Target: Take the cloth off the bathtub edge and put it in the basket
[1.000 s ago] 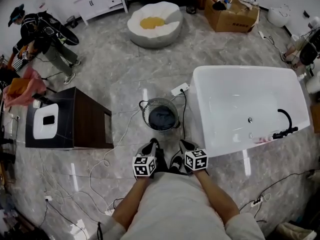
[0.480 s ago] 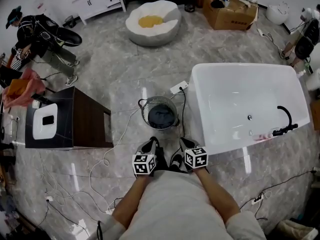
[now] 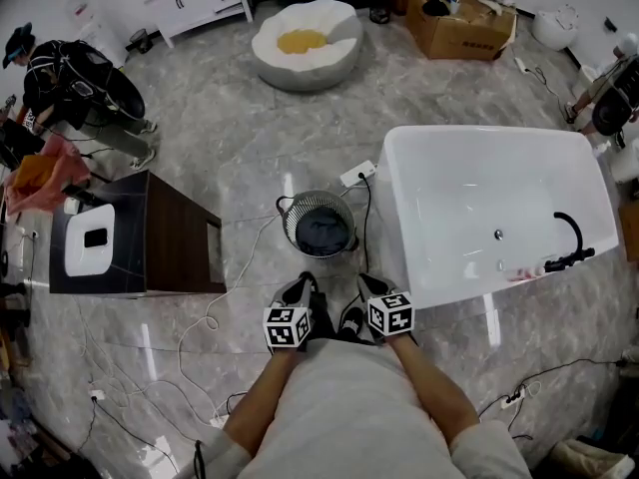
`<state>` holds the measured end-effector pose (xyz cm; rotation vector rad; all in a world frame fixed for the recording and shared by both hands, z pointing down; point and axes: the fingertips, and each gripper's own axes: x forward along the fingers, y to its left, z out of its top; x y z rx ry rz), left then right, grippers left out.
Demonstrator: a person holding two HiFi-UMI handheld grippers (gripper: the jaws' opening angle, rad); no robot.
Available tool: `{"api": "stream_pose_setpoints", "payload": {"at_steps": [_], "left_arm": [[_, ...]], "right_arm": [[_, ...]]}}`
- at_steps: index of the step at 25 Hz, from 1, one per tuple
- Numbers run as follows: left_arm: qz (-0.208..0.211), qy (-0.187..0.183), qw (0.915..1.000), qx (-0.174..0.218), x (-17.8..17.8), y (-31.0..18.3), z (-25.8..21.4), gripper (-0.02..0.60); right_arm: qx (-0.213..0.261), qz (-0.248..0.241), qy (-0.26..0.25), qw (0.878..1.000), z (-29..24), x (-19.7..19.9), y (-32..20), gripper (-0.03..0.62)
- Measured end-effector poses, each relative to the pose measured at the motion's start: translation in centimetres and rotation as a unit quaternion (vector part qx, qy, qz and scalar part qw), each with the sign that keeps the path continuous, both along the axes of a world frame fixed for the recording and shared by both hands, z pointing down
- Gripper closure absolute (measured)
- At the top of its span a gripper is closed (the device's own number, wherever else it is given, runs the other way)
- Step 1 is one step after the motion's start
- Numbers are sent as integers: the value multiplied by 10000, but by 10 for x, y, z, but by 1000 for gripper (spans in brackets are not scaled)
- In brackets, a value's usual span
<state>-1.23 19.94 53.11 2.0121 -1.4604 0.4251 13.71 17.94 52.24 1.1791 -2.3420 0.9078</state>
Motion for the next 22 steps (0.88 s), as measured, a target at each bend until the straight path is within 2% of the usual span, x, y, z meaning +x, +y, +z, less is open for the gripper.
{"api": "stream_pose_setpoints", "payload": {"at_steps": [22], "left_arm": [[-93,105,9999,-18,-3,5,-2,523]], "right_arm": [[96,-34,73,9999,1,4,3,592]]}}
